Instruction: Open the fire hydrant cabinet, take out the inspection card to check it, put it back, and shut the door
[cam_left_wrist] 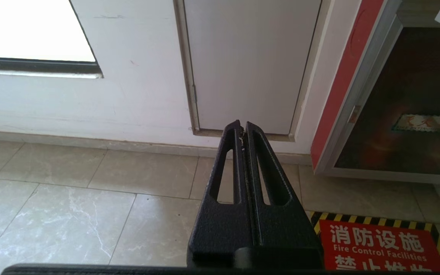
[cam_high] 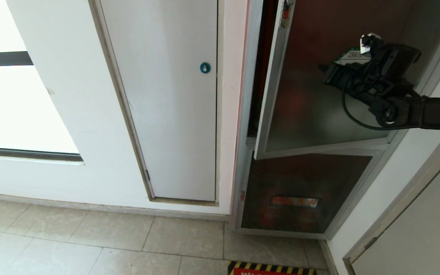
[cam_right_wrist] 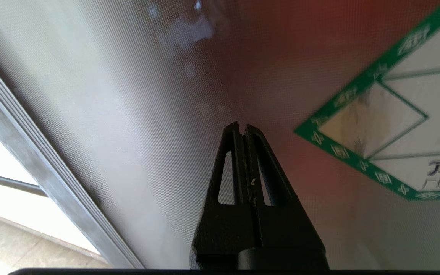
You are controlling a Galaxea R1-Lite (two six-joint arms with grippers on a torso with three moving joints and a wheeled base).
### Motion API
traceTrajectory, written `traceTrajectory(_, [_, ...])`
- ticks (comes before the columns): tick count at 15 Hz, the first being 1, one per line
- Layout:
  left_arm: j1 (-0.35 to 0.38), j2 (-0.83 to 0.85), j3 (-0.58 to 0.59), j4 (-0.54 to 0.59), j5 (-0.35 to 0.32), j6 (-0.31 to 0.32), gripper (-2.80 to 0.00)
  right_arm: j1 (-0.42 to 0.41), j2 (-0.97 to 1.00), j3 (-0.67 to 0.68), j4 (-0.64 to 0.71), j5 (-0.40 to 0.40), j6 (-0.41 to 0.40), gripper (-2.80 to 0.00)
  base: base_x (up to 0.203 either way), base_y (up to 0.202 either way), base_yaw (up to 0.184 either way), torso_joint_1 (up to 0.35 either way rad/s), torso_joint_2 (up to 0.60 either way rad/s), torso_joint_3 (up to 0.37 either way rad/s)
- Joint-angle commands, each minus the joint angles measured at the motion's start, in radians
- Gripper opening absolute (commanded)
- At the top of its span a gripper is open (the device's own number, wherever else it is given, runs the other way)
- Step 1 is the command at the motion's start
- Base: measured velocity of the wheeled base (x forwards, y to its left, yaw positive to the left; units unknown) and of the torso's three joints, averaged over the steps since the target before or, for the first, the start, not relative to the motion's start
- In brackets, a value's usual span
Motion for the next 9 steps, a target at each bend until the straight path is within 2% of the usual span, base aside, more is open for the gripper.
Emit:
traceTrajectory(1, [0.0,0.001,0.002,0.0,0.0,0.0,-2.8,0.0,0.047,-0.052,0.04,0.008,-0.001,-2.8,0.0,0.0,0.0,0.0,0.0,0.0])
traceTrajectory(9, [0.0,0.001,0.002,0.0,0.0,0.0,-2.8,0.008,0.043,-0.05,0.039,0.011,0.0,-2.8,0.0,0.0,0.0,0.0,0.0,0.0])
